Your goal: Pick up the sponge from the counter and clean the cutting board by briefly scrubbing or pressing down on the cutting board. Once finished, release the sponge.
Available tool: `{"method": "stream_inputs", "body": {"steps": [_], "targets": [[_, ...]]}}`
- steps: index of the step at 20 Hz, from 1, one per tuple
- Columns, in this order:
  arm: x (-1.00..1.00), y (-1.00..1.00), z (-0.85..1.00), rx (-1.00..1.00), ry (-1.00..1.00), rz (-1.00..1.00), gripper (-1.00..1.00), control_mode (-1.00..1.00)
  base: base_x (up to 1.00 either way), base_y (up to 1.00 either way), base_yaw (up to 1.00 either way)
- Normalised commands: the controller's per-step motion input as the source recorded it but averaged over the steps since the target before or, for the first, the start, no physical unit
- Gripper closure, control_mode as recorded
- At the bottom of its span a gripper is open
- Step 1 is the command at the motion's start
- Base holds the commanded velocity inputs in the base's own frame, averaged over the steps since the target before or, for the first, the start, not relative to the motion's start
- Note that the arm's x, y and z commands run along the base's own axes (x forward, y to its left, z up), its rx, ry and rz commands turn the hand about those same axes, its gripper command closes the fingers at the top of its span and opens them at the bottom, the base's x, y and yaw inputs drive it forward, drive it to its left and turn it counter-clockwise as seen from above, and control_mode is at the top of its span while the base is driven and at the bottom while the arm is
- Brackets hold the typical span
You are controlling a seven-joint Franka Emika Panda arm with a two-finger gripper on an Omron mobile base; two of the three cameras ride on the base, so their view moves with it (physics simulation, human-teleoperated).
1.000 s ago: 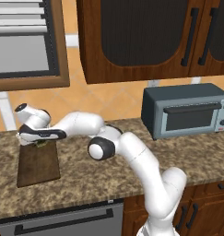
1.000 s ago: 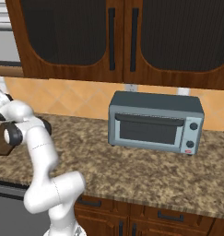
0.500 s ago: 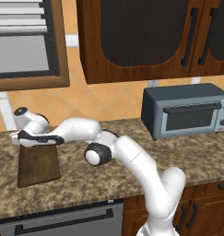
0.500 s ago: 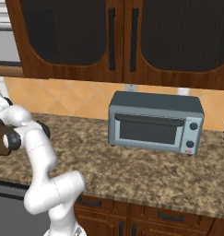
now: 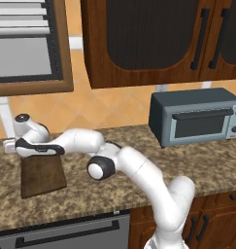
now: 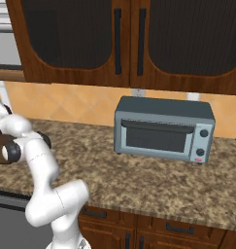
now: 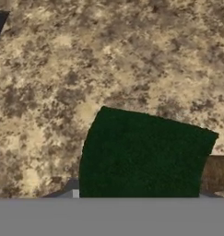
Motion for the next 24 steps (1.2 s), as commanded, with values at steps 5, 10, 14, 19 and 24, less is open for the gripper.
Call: {"method": "stream_inputs", "body": {"steps": [5,10,14,19,24], "targets": [[-0.51,-0.25,0.13,-0.06,0.01,0.03,1.00,-1.00,0.00,0.00,0.00],[-1.00,-1.00,0.25,0.13,-0.21,0.00,1.00,-1.00,0.00,0.00,0.00],[-1.00,-1.00,-0.48,0.01,-0.09,0.00,1.00,-1.00,0.00,0.00,0.00],[-1.00,-1.00,-0.97,0.00,-0.11,0.05,1.00,-1.00,0.00,0.00,0.00],[-1.00,-1.00,-0.61,0.00,-0.09,0.03,1.00,-1.00,0.00,0.00,0.00]]}}
